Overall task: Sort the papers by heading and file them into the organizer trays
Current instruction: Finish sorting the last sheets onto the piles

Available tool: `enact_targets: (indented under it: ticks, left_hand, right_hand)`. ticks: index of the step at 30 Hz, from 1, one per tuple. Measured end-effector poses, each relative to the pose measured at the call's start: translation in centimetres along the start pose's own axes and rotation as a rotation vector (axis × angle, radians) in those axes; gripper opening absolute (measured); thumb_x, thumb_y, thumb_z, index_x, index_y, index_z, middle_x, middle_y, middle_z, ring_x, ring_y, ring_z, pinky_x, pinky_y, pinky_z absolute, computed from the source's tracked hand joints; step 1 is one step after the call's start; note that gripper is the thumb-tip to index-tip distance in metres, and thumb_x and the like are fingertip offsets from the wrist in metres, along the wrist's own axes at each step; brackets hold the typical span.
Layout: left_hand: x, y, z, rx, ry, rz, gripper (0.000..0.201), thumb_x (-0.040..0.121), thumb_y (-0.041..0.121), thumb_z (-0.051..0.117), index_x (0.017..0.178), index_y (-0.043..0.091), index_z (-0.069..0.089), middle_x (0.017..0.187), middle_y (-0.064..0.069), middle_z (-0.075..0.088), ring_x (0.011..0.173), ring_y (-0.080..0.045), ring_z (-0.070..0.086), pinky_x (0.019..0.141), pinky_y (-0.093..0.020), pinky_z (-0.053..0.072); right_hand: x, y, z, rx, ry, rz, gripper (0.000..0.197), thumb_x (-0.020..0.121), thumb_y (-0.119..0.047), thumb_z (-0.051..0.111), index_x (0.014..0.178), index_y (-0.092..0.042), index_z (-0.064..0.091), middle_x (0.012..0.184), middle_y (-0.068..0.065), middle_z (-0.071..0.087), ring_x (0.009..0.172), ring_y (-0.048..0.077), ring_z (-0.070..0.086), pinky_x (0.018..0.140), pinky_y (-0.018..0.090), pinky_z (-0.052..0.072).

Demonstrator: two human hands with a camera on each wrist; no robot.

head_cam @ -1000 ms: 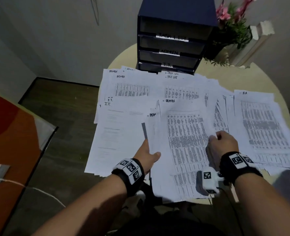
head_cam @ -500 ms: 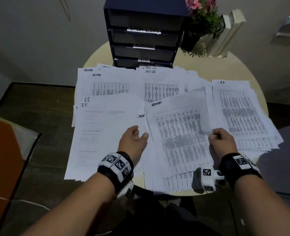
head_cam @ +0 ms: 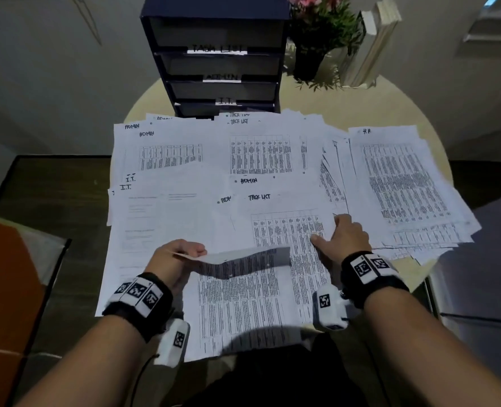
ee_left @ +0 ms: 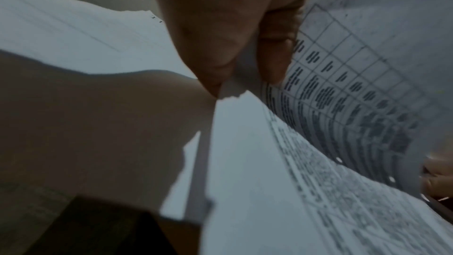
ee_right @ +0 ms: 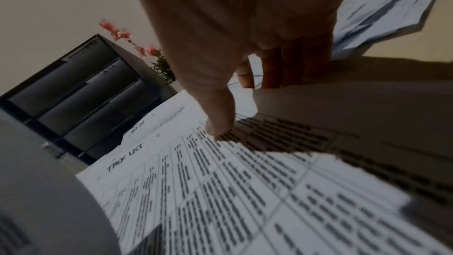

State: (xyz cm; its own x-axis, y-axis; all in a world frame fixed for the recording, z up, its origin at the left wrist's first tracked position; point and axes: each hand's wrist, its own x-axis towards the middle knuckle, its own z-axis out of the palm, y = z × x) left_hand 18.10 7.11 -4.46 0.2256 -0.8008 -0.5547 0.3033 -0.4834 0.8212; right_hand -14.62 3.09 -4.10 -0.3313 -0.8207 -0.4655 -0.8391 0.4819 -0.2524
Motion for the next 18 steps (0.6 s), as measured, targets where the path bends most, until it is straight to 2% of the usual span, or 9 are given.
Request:
enact_targets:
  ticks: [3, 6, 7, 8, 10, 11, 13, 15, 18]
  left_hand:
    - [-0.3, -0.5, 0.5, -0.018, -0.01, -0.032, 0.059, 0.072, -0.029, 0.03, 0.035, 0.011, 0.053, 0.068, -0.013, 0.066, 0.056, -0.024, 0.064, 0.042, -0.027, 0.052]
    - [-0.6, -0.6, 1.6, -0.01, -0.053, -0.048, 0.062, 0.077, -0.026, 0.031, 0.034, 0.012, 0.053, 0.073, -0.009, 0.072, 0.063, -0.021, 0.067, 0.043, -0.029, 0.054]
    - [-0.7, -0.7, 1.9, -0.011, -0.049, -0.051, 0.061, 0.077, -0.026, 0.031, 0.035, 0.013, 0.053, 0.079, -0.01, 0.072, 0.068, -0.022, 0.067, 0.045, -0.027, 0.054]
    - [-0.8, -0.7, 2.1, -0.016, -0.038, -0.055, 0.058, 0.075, -0.025, 0.031, 0.036, 0.013, 0.053, 0.085, -0.012, 0.072, 0.072, -0.024, 0.066, 0.048, -0.026, 0.054]
    - [-0.8, -0.4, 2.4, -0.025, -0.007, -0.059, 0.052, 0.069, -0.023, 0.032, 0.04, 0.014, 0.053, 0.094, -0.016, 0.07, 0.079, -0.027, 0.064, 0.055, -0.026, 0.054]
    - [-0.8, -0.2, 2.4, -0.034, 0.0, -0.055, 0.052, 0.069, -0.024, 0.032, 0.04, 0.014, 0.052, 0.094, -0.018, 0.069, 0.082, -0.03, 0.064, 0.056, -0.027, 0.055]
    - [-0.7, 0.2, 2.1, -0.059, 0.004, -0.051, 0.055, 0.071, -0.026, 0.03, 0.039, 0.014, 0.051, 0.092, -0.021, 0.068, 0.086, -0.033, 0.065, 0.054, -0.029, 0.056]
    - [-0.7, 0.7, 1.8, -0.045, 0.002, -0.05, 0.055, 0.07, -0.025, 0.027, 0.038, 0.014, 0.049, 0.098, -0.022, 0.068, 0.086, -0.033, 0.065, 0.057, -0.03, 0.053]
    - [-1.0, 0.9, 1.4, 0.023, -0.027, -0.062, 0.054, 0.065, -0.025, 0.023, 0.038, 0.015, 0.045, 0.114, -0.019, 0.069, 0.093, -0.033, 0.064, 0.056, -0.028, 0.038]
  right_hand:
    - [0.2, -0.1, 0.5, 0.056, 0.016, -0.005, 0.072, 0.086, -0.04, 0.07, 0.143, -0.018, 0.032, 0.132, 0.016, 0.051, 0.121, 0.037, 0.049, 0.099, 0.046, 0.042]
    - [0.2, 0.0, 0.5, 0.182, 0.03, 0.003, 0.055, 0.093, -0.021, 0.062, 0.139, -0.013, 0.034, 0.105, 0.012, 0.058, 0.1, 0.034, 0.058, 0.084, 0.037, 0.046]
    - [0.3, 0.2, 0.3, 0.189, 0.042, 0.008, 0.049, 0.094, -0.019, 0.061, 0.137, -0.01, 0.038, 0.102, 0.013, 0.058, 0.099, 0.034, 0.059, 0.08, 0.035, 0.046]
    - [0.3, 0.4, 0.2, 0.191, 0.065, -0.001, 0.04, 0.094, -0.018, 0.06, 0.131, -0.008, 0.046, 0.102, 0.015, 0.061, 0.097, 0.034, 0.06, 0.077, 0.033, 0.045]
    - [0.4, 1.1, -0.2, 0.21, 0.128, -0.027, 0.012, 0.095, -0.017, 0.057, 0.103, -0.008, 0.058, 0.092, 0.013, 0.062, 0.083, 0.031, 0.059, 0.067, 0.029, 0.04]
    - [0.5, 1.4, -0.5, 0.242, 0.154, -0.042, 0.011, 0.095, -0.016, 0.056, 0.086, -0.01, 0.055, 0.083, 0.01, 0.06, 0.076, 0.029, 0.056, 0.061, 0.028, 0.036]
    - [0.6, 1.9, -1.0, 0.307, 0.193, -0.07, 0.03, 0.095, -0.014, 0.057, 0.068, -0.013, 0.044, 0.068, 0.005, 0.051, 0.063, 0.022, 0.048, 0.052, 0.028, 0.03]
    - [0.6, 2.2, -1.5, 0.368, 0.249, -0.112, 0.026, 0.094, -0.013, 0.058, 0.07, -0.01, 0.05, 0.069, 0.009, 0.054, 0.062, 0.023, 0.047, 0.05, 0.027, 0.03]
    - [0.6, 2.3, -2.2, 0.45, 0.329, -0.134, 0.018, 0.094, -0.01, 0.057, 0.077, -0.006, 0.057, 0.07, 0.009, 0.056, 0.067, 0.025, 0.049, 0.052, 0.02, 0.032]
